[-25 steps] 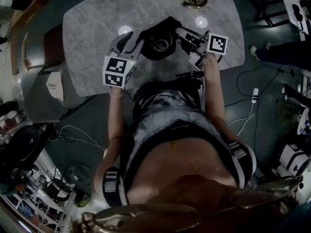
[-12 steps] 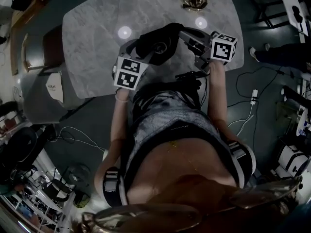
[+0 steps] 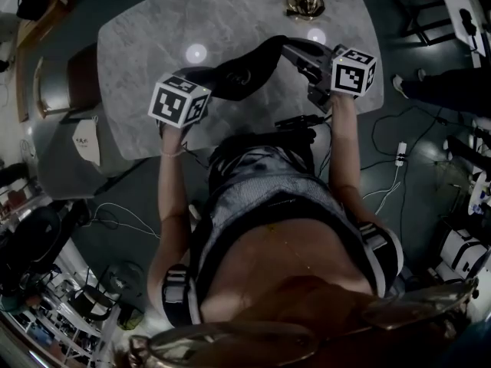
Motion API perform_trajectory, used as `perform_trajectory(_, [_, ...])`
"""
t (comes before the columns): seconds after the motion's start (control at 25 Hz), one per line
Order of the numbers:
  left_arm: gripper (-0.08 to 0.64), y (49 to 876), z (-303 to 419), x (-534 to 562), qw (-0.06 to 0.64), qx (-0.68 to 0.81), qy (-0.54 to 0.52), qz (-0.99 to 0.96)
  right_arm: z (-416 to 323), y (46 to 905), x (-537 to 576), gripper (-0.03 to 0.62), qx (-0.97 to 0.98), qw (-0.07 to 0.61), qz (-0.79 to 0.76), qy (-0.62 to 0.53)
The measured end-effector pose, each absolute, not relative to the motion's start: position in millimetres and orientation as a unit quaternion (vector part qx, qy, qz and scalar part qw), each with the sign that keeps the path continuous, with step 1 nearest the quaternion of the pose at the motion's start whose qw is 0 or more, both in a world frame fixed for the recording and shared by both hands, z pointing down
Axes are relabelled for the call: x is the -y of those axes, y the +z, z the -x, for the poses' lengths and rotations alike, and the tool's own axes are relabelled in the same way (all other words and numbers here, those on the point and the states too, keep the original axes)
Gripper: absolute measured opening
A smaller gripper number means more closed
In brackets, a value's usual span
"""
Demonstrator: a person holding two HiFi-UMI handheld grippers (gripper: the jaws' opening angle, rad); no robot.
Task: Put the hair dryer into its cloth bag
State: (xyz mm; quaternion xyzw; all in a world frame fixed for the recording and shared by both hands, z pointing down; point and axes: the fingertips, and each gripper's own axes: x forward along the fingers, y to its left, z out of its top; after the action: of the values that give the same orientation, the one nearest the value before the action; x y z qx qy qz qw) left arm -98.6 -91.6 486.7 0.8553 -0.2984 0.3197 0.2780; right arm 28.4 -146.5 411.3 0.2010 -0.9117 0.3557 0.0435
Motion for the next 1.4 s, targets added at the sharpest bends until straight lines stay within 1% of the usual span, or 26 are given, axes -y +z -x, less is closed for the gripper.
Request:
perform_trajectory(0.08, [0.031, 475, 105, 102, 0.286, 0.295, 0.303, -0.86, -27, 408, 150, 0.074, 0.914, 0.042, -0.196, 0.354])
perform_trajectory(0.2, [0.031, 456, 117, 123, 0.292, 0.291, 0.278, -0.868, -16, 390, 162, 0.074, 0.92, 0.02, -0.176, 0.348])
perform_trajectory(0.32, [0.031, 447, 125, 151, 0.284, 0.296, 0.271, -0.87, -8, 375, 182, 0.074, 0.924, -0.002, -0.166, 0.345])
perform_trajectory(0.4, [0.031, 445, 129, 167, 0.276, 0.304, 0.275, -0.87, -8, 379, 193, 0.074, 0.921, -0.002, -0.178, 0.346])
perform_trajectory(0.72, [0.031, 437, 140, 234, 0.243, 0.365, 0.237, -0.867, -10, 391, 233, 0.074, 0.922, 0.049, -0.235, 0.303])
perform_trajectory(1.04, [0.031, 448, 137, 284, 0.194, 0.409, 0.214, -0.866, -13, 395, 278, 0.074, 0.917, 0.056, -0.288, 0.269])
perform_trajectory(1.4, [0.031, 481, 129, 248, 0.225, 0.37, 0.228, -0.872, -18, 424, 249, 0.074, 0.913, 0.103, -0.277, 0.281])
